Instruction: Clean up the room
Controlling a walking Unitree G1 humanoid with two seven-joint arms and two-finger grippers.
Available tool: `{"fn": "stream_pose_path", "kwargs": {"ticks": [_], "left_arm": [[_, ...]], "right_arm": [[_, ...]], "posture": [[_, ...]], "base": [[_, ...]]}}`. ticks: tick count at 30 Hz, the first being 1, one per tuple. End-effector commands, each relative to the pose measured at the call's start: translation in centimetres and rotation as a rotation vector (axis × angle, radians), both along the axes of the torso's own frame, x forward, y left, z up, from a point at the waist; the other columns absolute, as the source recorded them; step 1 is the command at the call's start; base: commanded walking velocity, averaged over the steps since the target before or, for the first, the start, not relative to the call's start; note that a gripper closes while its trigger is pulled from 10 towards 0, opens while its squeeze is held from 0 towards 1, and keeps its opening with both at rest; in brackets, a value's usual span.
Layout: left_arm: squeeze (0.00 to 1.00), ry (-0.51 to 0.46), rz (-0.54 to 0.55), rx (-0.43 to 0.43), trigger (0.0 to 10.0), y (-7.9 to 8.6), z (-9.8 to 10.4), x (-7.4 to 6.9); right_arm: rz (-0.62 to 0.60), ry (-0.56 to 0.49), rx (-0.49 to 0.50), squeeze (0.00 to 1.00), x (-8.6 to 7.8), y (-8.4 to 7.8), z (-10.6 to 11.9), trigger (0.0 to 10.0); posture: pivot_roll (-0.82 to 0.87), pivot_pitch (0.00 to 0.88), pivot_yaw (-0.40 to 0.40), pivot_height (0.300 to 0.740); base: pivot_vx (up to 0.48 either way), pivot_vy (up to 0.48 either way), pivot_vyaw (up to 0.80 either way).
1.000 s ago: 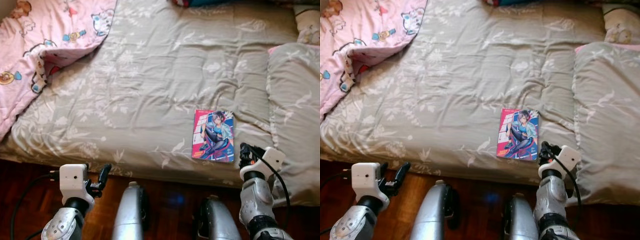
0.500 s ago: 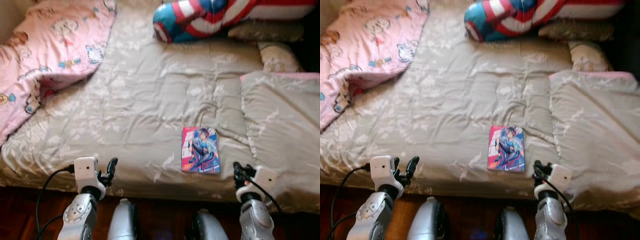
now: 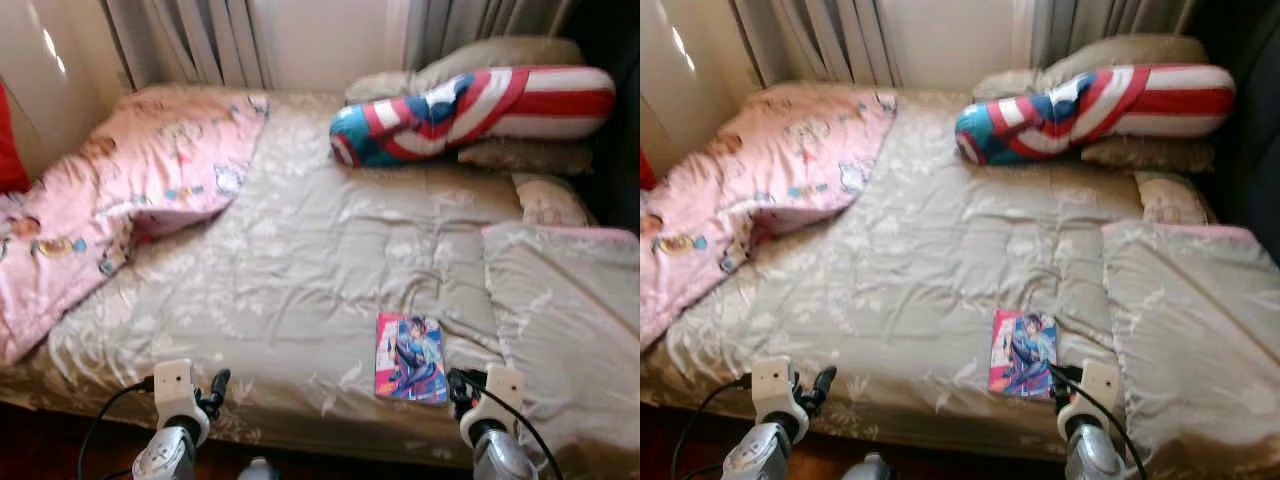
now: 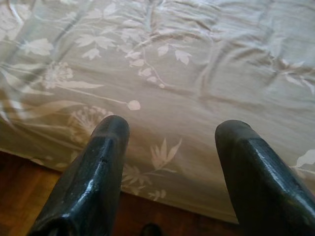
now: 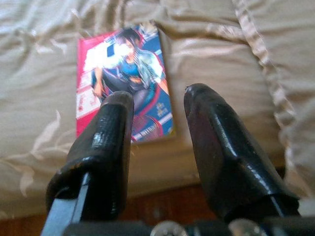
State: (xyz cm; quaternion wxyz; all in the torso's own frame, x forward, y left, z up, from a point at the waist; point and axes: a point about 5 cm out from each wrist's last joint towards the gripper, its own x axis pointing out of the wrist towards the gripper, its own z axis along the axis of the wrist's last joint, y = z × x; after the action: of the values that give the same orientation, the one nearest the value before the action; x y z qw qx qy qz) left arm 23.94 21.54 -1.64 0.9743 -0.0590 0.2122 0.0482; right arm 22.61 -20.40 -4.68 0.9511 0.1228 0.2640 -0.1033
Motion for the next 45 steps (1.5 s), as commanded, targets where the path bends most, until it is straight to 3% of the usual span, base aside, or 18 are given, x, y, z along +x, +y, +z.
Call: {"fn": "stream_pose_path", "kwargs": {"ticks": [1, 5, 8, 14, 25, 39, 45], "left_arm": [[0.0, 0.038, -0.009, 0.01, 10.0, 0.2, -0.8, -0.4], [0.0, 0.127, -0.019, 0.01, 10.0, 0.4, -2.0, -1.1], [0.0, 0.244, -0.058, 0.023, 10.0, 0.1, -3.5, -2.3], [0.0, 0.361, -0.058, 0.042, 10.0, 0.3, -4.9, -4.0], [0.0, 0.399, -0.017, 0.05, 10.0, 1.1, -5.4, -4.9], [0.0, 0.444, -0.025, 0.037, 10.0, 0.5, -6.2, -6.1], [0.0, 0.449, -0.027, 0.041, 10.0, 0.5, -6.2, -6.2]], "right_arm": [[-0.005, 0.065, 0.003, 0.0, -0.9, 0.0, -0.8, 10.0], [-0.001, 0.138, 0.0, 0.0, -1.9, 0.1, -1.6, 10.0], [-0.006, 0.208, 0.004, 0.0, -2.9, 0.1, -2.4, 10.0], [0.018, 0.295, 0.01, 0.0, -4.3, 0.5, -3.3, 10.0], [0.045, 0.32, 0.025, 0.0, -4.6, 1.0, -3.6, 10.0], [0.062, 0.36, 0.022, 0.0, -5.5, 1.5, -4.1, 10.0], [0.058, 0.364, 0.02, 0.0, -5.5, 1.2, -4.1, 10.0]], "posture": [[0.02, 0.0, 0.007, 0.74], [0.02, 0.0, 0.011, 0.74], [0.0, 0.0, 0.014, 0.74], [-0.01, 0.0, 0.026, 0.74], [0.0, 0.0, 0.012, 0.74], [0.01, 0.02, 0.011, 0.74], [0.01, 0.033, 0.013, 0.74]], "base": [[0.0, 0.0, 0.0], [0.0, 0.0, 0.0], [0.0, 0.0, 0.0], [0.0, 0.0, 0.0], [0.0, 0.0, 0.0], [0.0, 0.0, 0.0], [0.0, 0.0, 0.8]]}}
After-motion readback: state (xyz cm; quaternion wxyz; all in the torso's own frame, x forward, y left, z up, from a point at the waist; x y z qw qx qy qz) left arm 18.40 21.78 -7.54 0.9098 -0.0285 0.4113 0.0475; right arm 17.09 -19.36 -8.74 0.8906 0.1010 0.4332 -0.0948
